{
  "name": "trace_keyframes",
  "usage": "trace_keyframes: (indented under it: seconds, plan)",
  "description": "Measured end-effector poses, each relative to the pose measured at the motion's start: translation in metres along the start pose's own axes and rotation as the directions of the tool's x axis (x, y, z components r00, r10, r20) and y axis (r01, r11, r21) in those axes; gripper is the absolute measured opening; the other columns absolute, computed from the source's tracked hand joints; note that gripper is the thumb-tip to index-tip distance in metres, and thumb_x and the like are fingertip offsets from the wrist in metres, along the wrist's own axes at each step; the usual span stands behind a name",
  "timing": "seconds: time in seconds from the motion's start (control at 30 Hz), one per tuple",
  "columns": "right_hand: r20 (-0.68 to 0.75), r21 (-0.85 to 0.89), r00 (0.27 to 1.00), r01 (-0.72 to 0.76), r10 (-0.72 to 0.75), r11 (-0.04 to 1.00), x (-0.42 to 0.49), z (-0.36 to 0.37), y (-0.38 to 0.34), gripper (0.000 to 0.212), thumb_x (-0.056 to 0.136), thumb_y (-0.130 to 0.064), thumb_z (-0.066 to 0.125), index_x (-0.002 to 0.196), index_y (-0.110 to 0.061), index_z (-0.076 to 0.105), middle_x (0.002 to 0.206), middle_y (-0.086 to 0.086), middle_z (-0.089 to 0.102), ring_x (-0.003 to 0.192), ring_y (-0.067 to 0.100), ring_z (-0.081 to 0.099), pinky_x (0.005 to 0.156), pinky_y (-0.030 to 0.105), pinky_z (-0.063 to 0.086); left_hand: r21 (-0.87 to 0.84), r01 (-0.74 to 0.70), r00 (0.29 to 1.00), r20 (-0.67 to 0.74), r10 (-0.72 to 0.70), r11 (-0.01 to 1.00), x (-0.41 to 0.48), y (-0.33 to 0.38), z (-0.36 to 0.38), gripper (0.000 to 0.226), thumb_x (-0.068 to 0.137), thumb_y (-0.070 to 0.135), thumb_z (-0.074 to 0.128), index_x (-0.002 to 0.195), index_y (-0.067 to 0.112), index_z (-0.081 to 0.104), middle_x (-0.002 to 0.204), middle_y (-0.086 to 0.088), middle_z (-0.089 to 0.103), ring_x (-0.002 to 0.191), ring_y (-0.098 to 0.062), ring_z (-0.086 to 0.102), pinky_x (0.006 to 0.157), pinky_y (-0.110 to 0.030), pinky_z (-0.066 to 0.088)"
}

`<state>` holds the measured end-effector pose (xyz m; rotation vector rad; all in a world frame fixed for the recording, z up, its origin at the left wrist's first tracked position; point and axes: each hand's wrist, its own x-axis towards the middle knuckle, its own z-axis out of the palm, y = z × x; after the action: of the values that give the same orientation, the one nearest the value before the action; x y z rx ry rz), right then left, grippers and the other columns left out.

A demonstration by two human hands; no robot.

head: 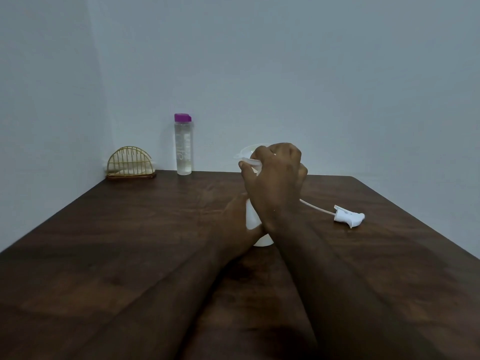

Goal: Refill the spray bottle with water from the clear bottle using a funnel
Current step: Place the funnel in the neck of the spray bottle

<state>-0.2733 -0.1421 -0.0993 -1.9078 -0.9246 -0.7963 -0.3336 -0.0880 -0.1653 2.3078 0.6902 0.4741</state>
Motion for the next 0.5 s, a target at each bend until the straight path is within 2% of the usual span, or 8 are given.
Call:
trace_keyframes:
  seconds: [0.03,0.1,0.27,0.37,0.43,0.5]
  plan:
    - [-0.001,-0.021,1.0,0.003,-0.003,1.0,-0.001,0.0,0.0,0.021,0.084,-0.041,0.068,0.097,-0.025,0.071,0.115,-0.002,0.058,0.125,0.021,0.042,0.098,0.044,0.033,0.015,-0.019,0.999,-0.026,0.02,1.0,-0.001,0.0,0.0,0.071,0.091,0.045,0.056,0.144,0.005,0.031,0.15,-0.012,0.036,0.14,-0.025,0.033,0.109,-0.022,0.023]
    - [0.014,-0.061,1.0,0.01,-0.009,0.998,-0.001,-0.002,0.002,0.023,0.086,-0.043,0.064,0.099,-0.025,0.07,0.115,-0.002,0.059,0.126,0.02,0.041,0.099,0.045,0.033,0.03,-0.061,0.997,-0.054,0.062,0.998,-0.004,-0.001,0.001,0.074,0.091,0.036,0.059,0.149,0.012,0.02,0.156,-0.004,0.026,0.143,-0.019,0.025,0.11,-0.019,0.016]
    - [0.075,-0.16,0.997,0.038,-0.027,0.986,0.004,-0.007,0.003,0.028,0.093,-0.047,0.052,0.101,-0.027,0.069,0.11,0.0,0.063,0.125,0.023,0.041,0.098,0.048,0.032,-0.027,-0.119,0.983,-0.142,0.114,0.993,-0.009,-0.002,0.004,0.083,0.085,0.042,0.064,0.15,0.014,0.019,0.156,-0.003,0.027,0.142,-0.017,0.026,0.103,-0.013,0.014]
    - [0.166,-0.195,0.986,0.048,-0.015,0.98,0.011,-0.016,-0.001,0.028,0.095,-0.045,0.048,0.104,-0.027,0.068,0.107,0.0,0.062,0.122,0.024,0.041,0.098,0.048,0.032,-0.026,-0.09,0.983,-0.162,0.085,0.996,-0.008,-0.004,0.004,0.093,0.076,0.062,0.06,0.15,0.02,0.021,0.155,0.001,0.03,0.14,-0.016,0.031,0.105,-0.018,0.017]
    - [0.219,-0.198,0.976,0.041,0.004,0.979,0.015,-0.023,-0.003,0.028,0.094,-0.043,0.048,0.104,-0.027,0.068,0.106,0.0,0.062,0.12,0.023,0.042,0.098,0.049,0.031,-0.034,-0.053,0.994,-0.101,0.05,0.998,-0.009,-0.002,0.004,0.103,0.067,0.071,0.049,0.151,0.02,0.017,0.157,0.0,0.024,0.142,-0.017,0.027,0.112,-0.025,0.019]
    - [0.244,-0.192,0.97,0.035,0.014,0.981,0.017,-0.027,-0.004,0.03,0.092,-0.045,0.049,0.107,-0.026,0.066,0.109,-0.001,0.062,0.121,0.023,0.042,0.1,0.05,0.03,-0.02,-0.019,0.999,-0.047,0.018,1.0,-0.012,0.003,0.002,0.107,0.064,0.071,0.046,0.152,0.019,0.012,0.16,0.0,0.018,0.144,-0.017,0.022,0.114,-0.026,0.016]
